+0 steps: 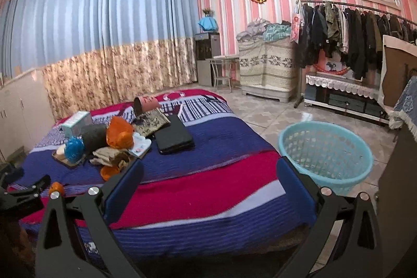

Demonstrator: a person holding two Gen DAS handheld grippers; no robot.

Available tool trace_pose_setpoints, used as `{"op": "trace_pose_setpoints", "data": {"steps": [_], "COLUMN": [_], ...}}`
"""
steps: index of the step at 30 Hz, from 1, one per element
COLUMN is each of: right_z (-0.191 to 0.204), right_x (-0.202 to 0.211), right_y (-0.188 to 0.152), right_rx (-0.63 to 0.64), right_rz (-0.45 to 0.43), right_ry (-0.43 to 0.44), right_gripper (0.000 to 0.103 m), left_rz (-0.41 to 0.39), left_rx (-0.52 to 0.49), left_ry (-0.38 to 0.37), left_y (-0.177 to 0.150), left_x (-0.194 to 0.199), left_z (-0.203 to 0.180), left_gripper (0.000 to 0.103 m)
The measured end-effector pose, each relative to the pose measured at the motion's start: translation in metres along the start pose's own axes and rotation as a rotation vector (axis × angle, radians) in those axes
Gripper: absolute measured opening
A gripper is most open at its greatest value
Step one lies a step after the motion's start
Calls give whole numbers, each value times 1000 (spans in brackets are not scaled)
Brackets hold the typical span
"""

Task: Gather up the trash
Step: 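Grasp the mandarin orange with the left tool while the right tool grasps the brown crumpled paper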

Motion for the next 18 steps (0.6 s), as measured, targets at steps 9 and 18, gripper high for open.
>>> {"op": "trace_pose_setpoints", "data": {"steps": [9, 18], "right_z": [13, 25], "right_x": [-20, -57], "right_y": [-5, -2], "right_rx": [105, 104], "right_rz": [85, 234], "right_ry": [-55, 50], "right_gripper": [99, 99], "left_rz": [98, 97], "left_rx": [26, 16], "left_ry": [-31, -95], "left_y": [-16, -19], "left_x": [-44, -51], "left_z": [9, 2], "left_gripper": [98, 73]}}
Point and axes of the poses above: each gripper's, at about its wrist camera, not at the fingertips, and x roughly against the way its jaws point, z to its left, y to its top, the point moved 1 cm from there along -x, roughly the way its jaws point, and after that the axes turned 2 degrees about -y, right-handed, at the moved point
